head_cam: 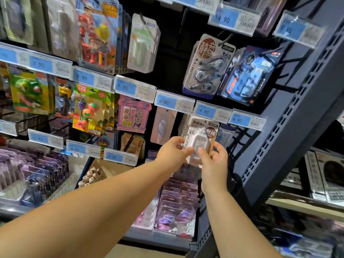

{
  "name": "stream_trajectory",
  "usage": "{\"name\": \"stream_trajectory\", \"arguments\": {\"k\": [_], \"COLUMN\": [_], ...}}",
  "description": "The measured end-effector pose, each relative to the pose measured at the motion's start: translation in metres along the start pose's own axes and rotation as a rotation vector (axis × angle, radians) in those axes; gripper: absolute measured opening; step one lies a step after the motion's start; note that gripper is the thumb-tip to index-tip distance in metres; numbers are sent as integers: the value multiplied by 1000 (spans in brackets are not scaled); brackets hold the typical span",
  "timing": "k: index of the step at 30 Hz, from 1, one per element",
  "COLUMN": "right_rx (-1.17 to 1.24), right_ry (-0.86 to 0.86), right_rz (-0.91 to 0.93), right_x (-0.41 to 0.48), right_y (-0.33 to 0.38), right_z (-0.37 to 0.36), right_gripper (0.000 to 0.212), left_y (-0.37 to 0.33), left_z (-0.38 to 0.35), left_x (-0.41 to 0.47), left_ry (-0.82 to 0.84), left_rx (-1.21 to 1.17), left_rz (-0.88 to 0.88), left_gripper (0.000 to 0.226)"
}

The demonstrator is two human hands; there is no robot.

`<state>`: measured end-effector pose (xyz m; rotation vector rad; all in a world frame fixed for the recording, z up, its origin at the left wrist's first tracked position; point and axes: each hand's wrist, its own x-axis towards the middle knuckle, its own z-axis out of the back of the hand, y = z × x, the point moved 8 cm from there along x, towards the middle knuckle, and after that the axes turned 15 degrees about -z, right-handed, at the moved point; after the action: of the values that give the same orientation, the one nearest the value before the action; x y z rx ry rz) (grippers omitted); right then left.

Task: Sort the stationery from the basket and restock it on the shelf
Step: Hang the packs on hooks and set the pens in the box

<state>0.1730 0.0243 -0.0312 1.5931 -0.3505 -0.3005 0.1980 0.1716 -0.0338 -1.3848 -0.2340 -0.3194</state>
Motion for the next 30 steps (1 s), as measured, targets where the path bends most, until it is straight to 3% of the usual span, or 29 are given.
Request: {"name": "stream_trajectory", "arguments": {"k": [6,15,19,22,26,30], "right_rx": [-11,-253,-385,-489,-636,-907], "right_ry": [-67,-229,-304,-313,-72,329], "right_rz": [-3,-12,-55,36,177,33], "right_x": [10,26,29,17,-22,-67], "right_y": [-1,-10,-31,-34,-57,-134], "right_z": [5,7,13,4,-43,-101], "right_gripper": [40,25,28,26,30,30], "left_y": [-2,3,23,45,94,178], "left_z": [-4,7,16,28,61,102], "left_x": [7,19,2,-29,-93,-158], "left_ry": [-16,-21,-24,19,103,241], "left_rx": [85,324,329,281,261,427], "left_rz": [-28,-55,-81,-112,-122,67], "left_gripper": [47,38,33,25,20,16]}}
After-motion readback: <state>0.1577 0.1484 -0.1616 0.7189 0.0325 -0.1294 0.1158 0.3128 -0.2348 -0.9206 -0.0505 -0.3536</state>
